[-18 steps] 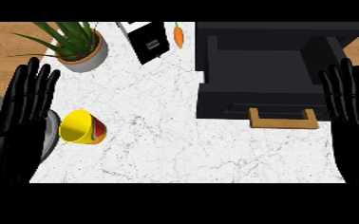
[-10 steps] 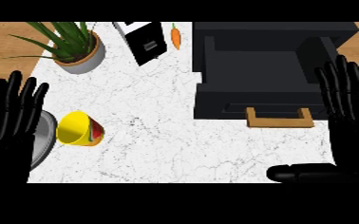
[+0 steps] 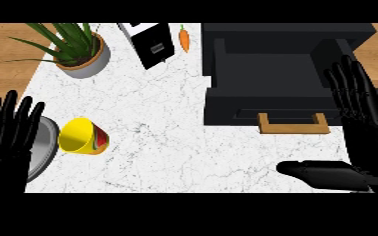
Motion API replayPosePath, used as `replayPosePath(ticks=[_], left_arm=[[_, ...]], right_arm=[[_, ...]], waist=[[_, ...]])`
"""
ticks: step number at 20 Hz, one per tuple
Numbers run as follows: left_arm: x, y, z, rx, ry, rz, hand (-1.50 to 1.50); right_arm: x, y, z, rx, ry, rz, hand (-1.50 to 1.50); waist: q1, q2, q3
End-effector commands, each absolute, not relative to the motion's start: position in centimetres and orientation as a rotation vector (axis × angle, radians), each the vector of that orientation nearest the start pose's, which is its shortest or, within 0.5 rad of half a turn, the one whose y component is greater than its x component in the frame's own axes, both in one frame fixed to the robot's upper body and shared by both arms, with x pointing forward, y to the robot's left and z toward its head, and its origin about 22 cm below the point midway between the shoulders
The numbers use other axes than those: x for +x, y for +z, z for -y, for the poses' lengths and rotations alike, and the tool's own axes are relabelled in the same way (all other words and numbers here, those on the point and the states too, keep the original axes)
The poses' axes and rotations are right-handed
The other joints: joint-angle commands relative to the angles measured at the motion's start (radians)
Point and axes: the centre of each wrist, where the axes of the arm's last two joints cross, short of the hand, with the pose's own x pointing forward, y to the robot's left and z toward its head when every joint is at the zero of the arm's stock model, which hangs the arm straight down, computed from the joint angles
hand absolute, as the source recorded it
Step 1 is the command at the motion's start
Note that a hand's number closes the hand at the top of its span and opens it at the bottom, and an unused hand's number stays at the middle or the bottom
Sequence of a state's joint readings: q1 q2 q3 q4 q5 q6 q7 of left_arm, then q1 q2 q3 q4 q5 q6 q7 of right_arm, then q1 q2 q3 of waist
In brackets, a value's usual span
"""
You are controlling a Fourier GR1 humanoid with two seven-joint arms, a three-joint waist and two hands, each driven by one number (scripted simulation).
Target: Pick up the cup, place it into the drawer and close the drawer
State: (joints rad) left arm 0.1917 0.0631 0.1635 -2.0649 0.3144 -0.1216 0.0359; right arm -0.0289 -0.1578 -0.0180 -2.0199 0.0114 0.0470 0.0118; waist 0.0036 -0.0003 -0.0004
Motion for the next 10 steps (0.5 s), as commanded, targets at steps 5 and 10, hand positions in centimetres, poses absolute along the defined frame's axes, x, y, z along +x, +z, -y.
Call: replayPosePath(ticks=[5, 10], left_arm=[[16.4, 3.4, -32.1, 0.047, 0.219, 1.809, -1.5], [18.7, 0.6, -32.6, 0.129, 0.226, 1.753, -1.5]], right_arm=[[22.9, 11.9, 24.2, -0.111, 0.22, 2.024, -1.5], [23.8, 11.4, 25.4, -0.11, 0.237, 2.04, -1.5]], waist=[[0.0, 0.0, 0.0], [-0.004, 0.002, 0.0]])
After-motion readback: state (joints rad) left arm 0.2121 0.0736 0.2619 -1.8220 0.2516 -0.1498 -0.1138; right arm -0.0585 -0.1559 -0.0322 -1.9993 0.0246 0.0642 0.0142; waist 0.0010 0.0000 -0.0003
